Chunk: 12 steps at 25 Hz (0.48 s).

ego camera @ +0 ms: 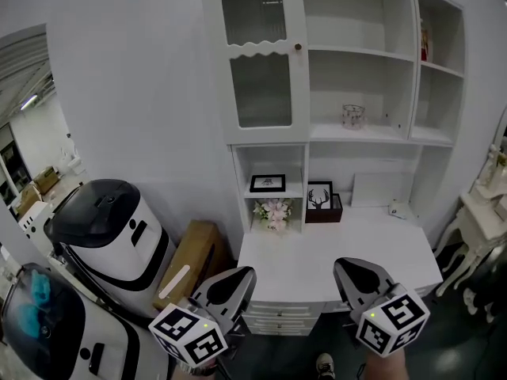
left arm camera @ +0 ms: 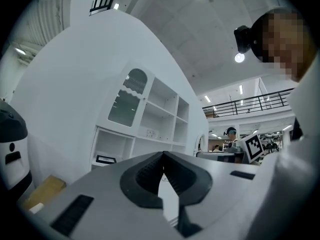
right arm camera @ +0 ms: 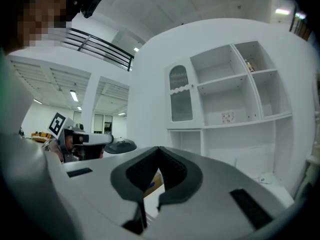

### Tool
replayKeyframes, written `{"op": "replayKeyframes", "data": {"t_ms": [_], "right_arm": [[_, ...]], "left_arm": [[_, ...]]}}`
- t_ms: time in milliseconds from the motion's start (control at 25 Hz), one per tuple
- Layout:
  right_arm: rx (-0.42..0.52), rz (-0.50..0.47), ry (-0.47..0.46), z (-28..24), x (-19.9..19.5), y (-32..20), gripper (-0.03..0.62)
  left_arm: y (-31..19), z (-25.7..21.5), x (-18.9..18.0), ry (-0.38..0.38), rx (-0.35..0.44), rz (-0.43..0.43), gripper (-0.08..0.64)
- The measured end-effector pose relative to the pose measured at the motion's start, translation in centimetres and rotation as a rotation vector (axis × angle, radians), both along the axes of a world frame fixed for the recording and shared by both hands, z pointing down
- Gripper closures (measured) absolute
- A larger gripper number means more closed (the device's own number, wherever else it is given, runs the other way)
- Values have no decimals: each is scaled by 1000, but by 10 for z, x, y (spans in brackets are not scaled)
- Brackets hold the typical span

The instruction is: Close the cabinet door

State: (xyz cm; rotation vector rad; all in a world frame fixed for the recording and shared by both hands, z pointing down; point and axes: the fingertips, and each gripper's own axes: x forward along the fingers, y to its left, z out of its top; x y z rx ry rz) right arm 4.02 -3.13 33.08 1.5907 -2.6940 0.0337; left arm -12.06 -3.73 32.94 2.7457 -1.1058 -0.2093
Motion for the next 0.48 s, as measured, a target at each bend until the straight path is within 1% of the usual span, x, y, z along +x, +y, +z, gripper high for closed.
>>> {"op": "replayKeyframes", "data": {"t_ms": [240,480], "right_arm": [[1,18,10,1,-11,15,588],[13,25,23,-4,-14,21,588]], "left_arm": [[12,0,-9,2,2,21,554],[17,-5,-12,4,19,29,554]]}}
